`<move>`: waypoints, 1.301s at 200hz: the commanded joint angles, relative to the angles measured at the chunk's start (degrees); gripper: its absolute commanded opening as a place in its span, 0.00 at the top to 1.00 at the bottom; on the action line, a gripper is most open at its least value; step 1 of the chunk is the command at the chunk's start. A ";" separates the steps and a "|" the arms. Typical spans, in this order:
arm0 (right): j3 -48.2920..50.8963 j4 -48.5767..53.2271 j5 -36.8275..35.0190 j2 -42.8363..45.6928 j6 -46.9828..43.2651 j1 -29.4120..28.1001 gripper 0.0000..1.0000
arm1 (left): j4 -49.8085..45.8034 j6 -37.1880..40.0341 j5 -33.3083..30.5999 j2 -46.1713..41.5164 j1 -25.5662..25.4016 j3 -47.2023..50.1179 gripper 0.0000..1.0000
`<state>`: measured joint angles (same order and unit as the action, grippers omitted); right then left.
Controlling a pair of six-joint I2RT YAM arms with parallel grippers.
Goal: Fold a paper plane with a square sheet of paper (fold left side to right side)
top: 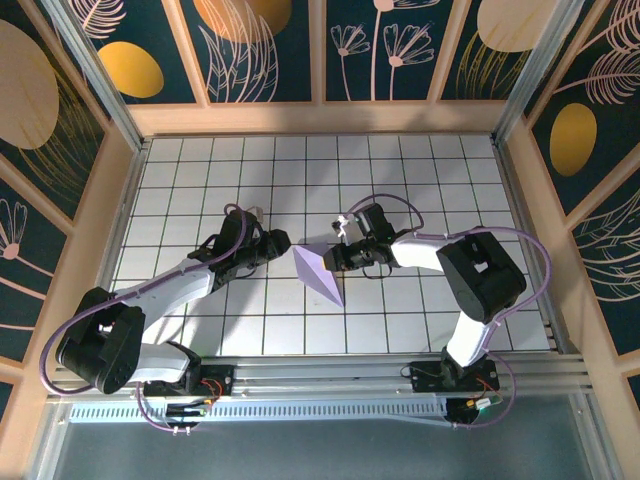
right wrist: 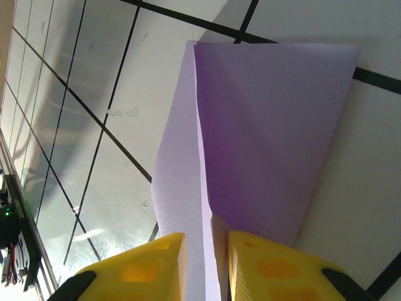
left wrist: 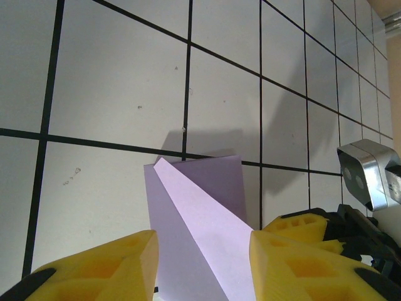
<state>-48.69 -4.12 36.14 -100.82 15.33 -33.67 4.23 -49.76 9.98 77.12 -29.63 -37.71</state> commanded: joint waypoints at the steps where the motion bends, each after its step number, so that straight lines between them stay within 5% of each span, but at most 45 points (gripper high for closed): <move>1: 0.61 -1.50 1.21 -0.43 -0.14 0.26 0.76 | -0.80 -0.40 -0.22 -0.57 -0.08 -1.15 0.57; 112: 1.67 -3.22 2.22 -2.40 0.58 -0.07 0.77 | -0.19 -0.91 0.70 -2.28 0.45 -1.31 0.54; 157: 3.19 -5.19 2.36 2.15 2.19 0.42 0.97 | 1.04 -1.84 1.82 -3.93 0.95 -0.90 0.52; 221: 5.91 -12.34 4.94 16.26 7.72 6.19 1.00 | 12.24 -5.08 3.90 -11.87 1.76 1.20 0.27; 260: 10.51 -29.93 14.70 23.21 19.82 13.27 1.00 | 20.68 -4.44 6.99 -16.46 1.77 0.62 0.17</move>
<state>-41.30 -19.57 43.16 -80.51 25.67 -23.59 15.44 -54.28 13.52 63.07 -28.27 -36.88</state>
